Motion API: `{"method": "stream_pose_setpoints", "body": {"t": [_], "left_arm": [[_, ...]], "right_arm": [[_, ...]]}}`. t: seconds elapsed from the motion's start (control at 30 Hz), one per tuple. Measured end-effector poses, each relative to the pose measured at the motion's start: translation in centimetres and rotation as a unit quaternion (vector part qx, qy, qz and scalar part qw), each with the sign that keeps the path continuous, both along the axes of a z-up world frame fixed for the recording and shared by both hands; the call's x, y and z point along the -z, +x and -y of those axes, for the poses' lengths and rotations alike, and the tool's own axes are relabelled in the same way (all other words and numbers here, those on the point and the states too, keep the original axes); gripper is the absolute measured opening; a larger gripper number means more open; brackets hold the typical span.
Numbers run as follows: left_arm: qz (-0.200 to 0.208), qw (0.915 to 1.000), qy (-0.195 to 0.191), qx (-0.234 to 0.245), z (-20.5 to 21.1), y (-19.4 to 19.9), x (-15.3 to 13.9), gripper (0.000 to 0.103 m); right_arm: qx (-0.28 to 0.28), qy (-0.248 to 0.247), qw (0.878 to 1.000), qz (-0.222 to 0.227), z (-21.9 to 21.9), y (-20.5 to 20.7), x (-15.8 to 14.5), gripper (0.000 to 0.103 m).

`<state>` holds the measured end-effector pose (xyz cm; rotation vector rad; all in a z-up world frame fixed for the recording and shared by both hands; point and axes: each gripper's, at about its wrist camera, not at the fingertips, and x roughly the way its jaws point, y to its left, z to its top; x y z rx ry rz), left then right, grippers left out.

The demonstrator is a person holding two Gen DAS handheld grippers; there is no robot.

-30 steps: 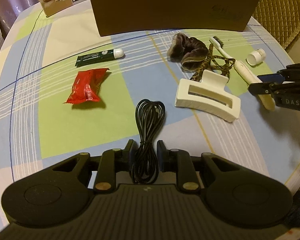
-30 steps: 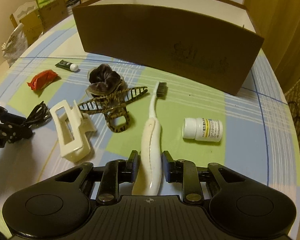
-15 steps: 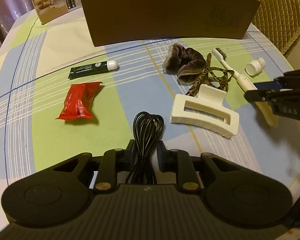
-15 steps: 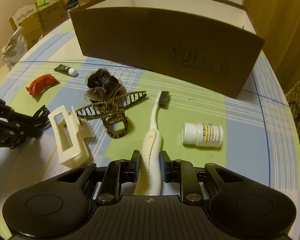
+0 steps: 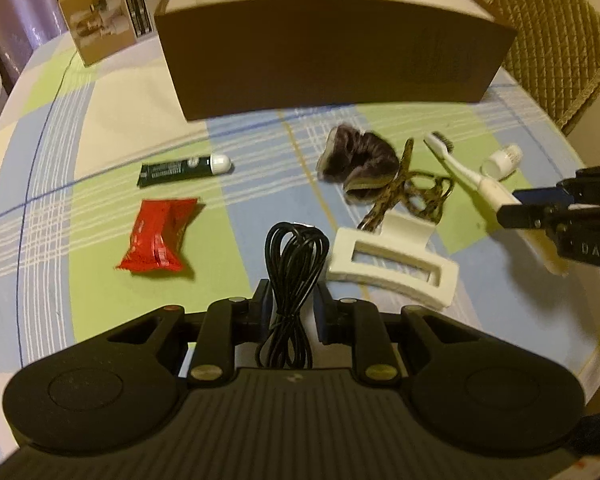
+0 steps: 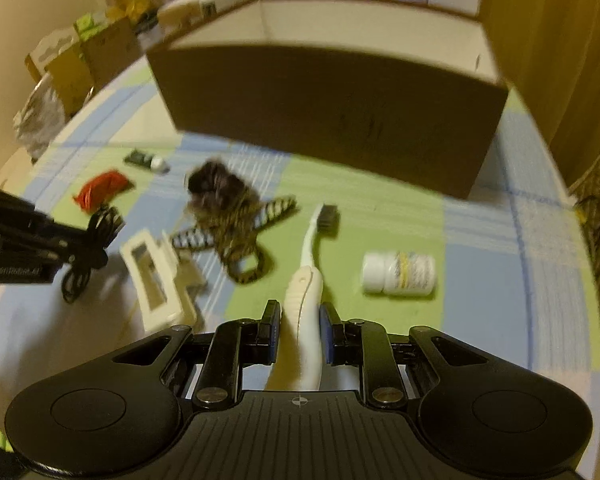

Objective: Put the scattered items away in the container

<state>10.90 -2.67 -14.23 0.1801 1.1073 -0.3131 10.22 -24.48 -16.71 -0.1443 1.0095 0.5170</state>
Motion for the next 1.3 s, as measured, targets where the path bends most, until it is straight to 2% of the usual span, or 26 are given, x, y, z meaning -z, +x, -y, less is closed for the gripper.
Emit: {"method": "stream_pose_setpoints", "body": {"t": [0.17, 0.2, 0.3, 0.37, 0.47, 0.5, 0.53, 0.7, 0.87, 1.1, 1.13, 1.17, 1.2, 1.3], "left_arm": [[-0.02, 0.9998, -0.001, -0.008, -0.2, 0.3, 1.4, 0.018], [-0.018, 0.9998, 0.0, -0.008, -0.1, 0.4, 1.5, 0.018], [-0.013, 0.9999, 0.001, -0.005, 0.1, 1.0, 1.5, 0.019], [-0.011, 0.9999, 0.002, -0.002, 0.2, 1.3, 1.6, 0.02], [-0.008, 1.0, 0.001, 0.003, 0.5, 1.7, 1.6, 0.02], [-0.007, 1.0, 0.001, 0.004, 0.6, 1.8, 1.6, 0.021], [-0.006, 1.0, 0.002, 0.005, 0.6, 1.8, 1.6, 0.02], [-0.001, 0.9999, -0.003, 0.01, 0.5, 1.7, 1.1, 0.02], [0.012, 0.9999, -0.007, 0.009, 0.1, 1.5, -0.7, 0.019], [0.052, 0.9985, -0.012, 0.009, -0.4, 1.9, -3.6, 0.019], [0.057, 0.9983, -0.013, 0.009, -0.4, 2.0, -3.8, 0.018], [0.059, 0.9981, -0.015, 0.009, -0.4, 2.1, -4.1, 0.004], [0.061, 0.998, -0.017, 0.009, -0.4, 2.1, -4.2, 0.0], [0.065, 0.9976, -0.019, 0.013, -0.2, 2.2, -4.4, 0.0]], "right_arm": [[-0.008, -0.012, 1.0, 0.0, -0.5, 0.1, 0.9, 0.022], [-0.008, -0.014, 1.0, 0.0, -0.6, 0.3, 1.1, 0.026], [-0.003, -0.018, 1.0, 0.012, -0.8, 0.6, 1.4, 0.045], [0.0, -0.015, 1.0, 0.015, -0.9, 0.7, 1.7, 0.045], [0.006, -0.018, 0.999, 0.027, -1.1, 0.9, 1.9, 0.044], [0.004, -0.024, 0.999, 0.033, -1.3, 0.8, 1.9, 0.028], [0.003, -0.027, 0.999, 0.034, -1.4, 0.8, 1.8, 0.018], [0.013, -0.013, 0.999, 0.028, -0.7, 0.5, 1.5, 0.017], [0.017, 0.008, 0.999, 0.046, -0.1, 0.2, -0.5, 0.017], [0.027, 0.045, 0.996, 0.07, 0.1, 0.6, -3.1, 0.017], [0.027, 0.047, 0.996, 0.073, 0.1, 0.6, -3.2, 0.017], [0.027, 0.049, 0.996, 0.076, 0.0, 0.6, -3.4, 0.017], [0.027, 0.05, 0.995, 0.078, 0.0, 0.6, -3.5, 0.017], [0.025, 0.052, 0.995, 0.076, -0.1, 0.7, -3.4, 0.017]]}}
